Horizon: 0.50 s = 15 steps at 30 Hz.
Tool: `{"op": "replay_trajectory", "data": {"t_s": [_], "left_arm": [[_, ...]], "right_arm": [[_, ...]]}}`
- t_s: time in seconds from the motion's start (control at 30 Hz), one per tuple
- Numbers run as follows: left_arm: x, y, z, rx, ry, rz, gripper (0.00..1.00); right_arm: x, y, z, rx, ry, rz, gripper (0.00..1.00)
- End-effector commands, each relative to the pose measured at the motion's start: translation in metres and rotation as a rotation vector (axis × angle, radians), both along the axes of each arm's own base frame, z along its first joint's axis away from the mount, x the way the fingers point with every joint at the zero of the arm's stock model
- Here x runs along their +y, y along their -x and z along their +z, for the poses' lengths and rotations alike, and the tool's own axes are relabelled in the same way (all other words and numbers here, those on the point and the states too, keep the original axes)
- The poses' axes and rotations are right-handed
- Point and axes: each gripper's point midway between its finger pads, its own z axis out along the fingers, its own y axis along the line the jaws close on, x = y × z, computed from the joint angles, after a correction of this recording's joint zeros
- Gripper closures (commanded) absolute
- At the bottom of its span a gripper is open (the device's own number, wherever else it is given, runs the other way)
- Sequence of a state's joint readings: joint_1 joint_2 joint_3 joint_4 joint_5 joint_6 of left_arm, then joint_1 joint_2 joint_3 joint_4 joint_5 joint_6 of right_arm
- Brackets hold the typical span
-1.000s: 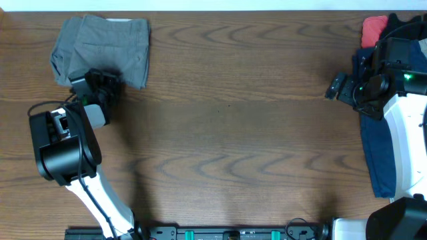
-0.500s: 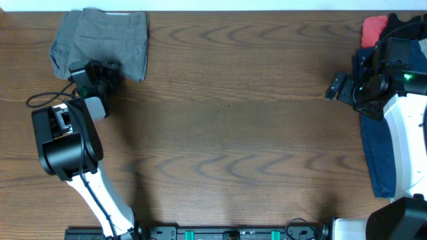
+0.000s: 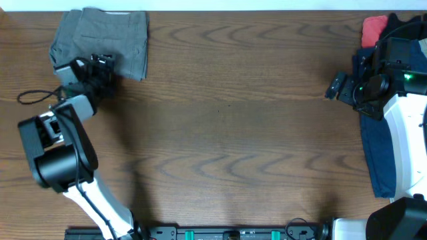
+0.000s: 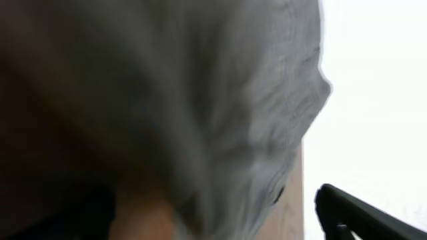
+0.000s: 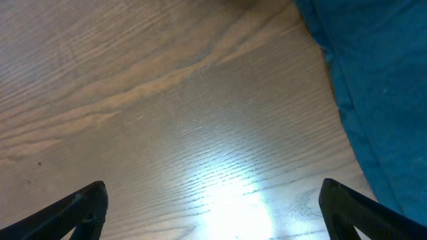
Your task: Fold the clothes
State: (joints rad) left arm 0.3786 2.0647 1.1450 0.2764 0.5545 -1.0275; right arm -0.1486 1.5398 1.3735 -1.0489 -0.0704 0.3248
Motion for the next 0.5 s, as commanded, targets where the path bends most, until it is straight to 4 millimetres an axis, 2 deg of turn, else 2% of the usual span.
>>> {"op": "replay_trajectory", "data": {"t_s": [0.0,0.2,0.4,0.47], "left_arm": [[0.003,0.018,0.005,0.055,0.029,0.01,0.01],[-0.01,0.058,0.039,0.167,0.049,-0.009,0.02],[-0.034,0.114,0.077,0.223,-0.1,-0.214,0.01],[-0.044,0.136,0.088,0.243,-0.143,-0.291,0.07]], "right_arm": [[-0.002,-0.001,0.002,-0.006,0.012,0.001,0.01],[-0.002,-0.001,0.002,-0.006,0.012,0.001,0.01],[-0.002,-0.001,0.002,-0.006,0.013,0.001,0.01],[-0.002,-0.001,0.002,-0.006,0.012,0.001,0.01]]}}
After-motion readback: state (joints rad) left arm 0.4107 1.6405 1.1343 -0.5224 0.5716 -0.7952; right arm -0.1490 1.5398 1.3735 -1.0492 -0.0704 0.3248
